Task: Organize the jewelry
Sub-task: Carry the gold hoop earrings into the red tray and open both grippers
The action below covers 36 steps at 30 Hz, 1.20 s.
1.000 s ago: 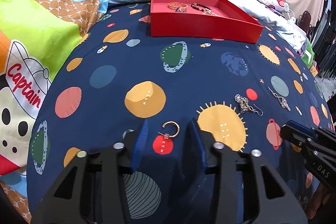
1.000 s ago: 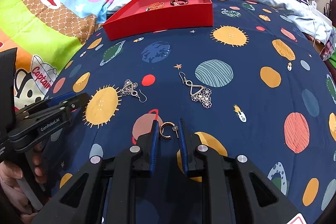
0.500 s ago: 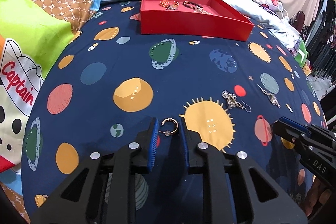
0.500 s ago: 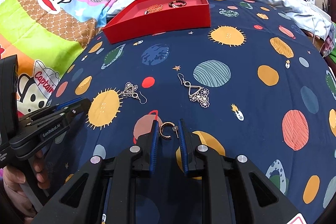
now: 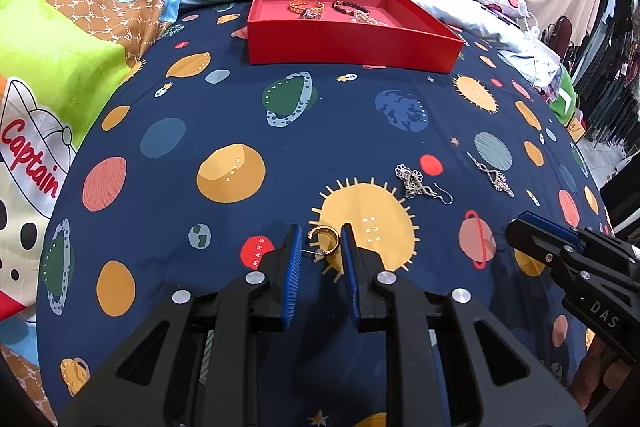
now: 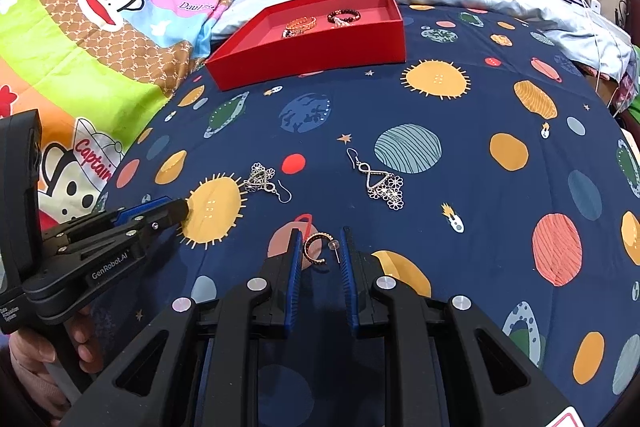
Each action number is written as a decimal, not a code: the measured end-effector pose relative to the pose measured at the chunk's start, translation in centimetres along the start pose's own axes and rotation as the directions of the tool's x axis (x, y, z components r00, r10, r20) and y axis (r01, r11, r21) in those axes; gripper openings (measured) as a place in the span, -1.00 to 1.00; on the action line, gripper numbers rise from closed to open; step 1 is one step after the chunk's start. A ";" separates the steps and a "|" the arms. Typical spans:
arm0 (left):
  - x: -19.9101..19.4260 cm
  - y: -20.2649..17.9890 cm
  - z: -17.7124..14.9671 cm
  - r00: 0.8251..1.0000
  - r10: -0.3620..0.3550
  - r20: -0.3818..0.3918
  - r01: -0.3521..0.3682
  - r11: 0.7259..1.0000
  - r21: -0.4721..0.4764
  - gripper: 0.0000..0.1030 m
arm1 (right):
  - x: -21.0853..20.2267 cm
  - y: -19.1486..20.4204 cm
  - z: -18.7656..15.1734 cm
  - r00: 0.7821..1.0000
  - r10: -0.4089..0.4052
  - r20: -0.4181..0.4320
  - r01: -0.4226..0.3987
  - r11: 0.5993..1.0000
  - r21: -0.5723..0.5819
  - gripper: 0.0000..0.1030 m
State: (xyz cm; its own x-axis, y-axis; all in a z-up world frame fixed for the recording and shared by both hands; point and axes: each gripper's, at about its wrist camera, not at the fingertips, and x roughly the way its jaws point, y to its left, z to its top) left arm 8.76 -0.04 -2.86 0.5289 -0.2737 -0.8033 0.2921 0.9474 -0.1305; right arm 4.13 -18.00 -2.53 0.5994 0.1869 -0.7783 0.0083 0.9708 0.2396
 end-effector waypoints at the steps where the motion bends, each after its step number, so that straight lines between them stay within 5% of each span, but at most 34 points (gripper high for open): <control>1: -0.1 -0.1 0.0 1.000 -0.001 0.000 0.001 1.000 0.002 -0.63 | -0.2 0.0 0.0 1.000 0.001 0.003 -0.001 1.000 -0.001 -0.66; 18: -2.0 -1.5 2.2 0.998 -0.010 0.057 0.008 1.000 0.021 -0.63 | -2.3 -0.2 1.7 0.998 0.029 0.062 -0.028 1.000 -0.003 -0.66; 36: -1.3 -1.5 16.6 0.965 0.024 0.260 -0.031 0.999 0.025 -0.63 | 0.3 -2.9 16.5 0.975 0.074 0.208 -0.070 0.997 -0.027 -0.66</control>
State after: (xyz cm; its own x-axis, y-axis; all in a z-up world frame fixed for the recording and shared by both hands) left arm 20.89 -3.84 8.06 0.7246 -0.2848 -0.6276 0.2952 0.9511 -0.0908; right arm 17.50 -23.20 6.19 0.7518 0.2225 -0.6207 -0.0546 0.9591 0.2777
